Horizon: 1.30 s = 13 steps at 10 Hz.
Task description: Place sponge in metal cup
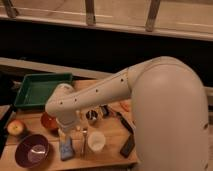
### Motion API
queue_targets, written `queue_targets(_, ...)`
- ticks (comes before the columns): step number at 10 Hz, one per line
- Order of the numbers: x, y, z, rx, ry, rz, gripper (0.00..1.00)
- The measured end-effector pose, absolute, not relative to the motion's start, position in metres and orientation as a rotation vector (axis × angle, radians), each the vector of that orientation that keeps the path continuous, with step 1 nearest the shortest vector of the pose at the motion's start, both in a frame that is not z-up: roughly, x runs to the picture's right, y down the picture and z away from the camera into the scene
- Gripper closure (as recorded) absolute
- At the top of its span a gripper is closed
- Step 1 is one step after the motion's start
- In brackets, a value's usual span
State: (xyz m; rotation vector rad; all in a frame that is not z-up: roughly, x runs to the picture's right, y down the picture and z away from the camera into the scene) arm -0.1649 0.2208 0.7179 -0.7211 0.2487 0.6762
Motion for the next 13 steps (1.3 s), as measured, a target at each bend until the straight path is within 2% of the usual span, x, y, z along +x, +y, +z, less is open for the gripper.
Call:
queue_targets(6, -0.173, 0.228, 0.718, -0.727, 0.242, 0.652, 0.28)
queue_targets(10, -0.211, 0.264, 0.737, -0.799, 0.239, 0.627, 0.28)
queue_targets(13, -0.214, 0.271, 0.743, -0.816, 0.262, 0.670, 0.28)
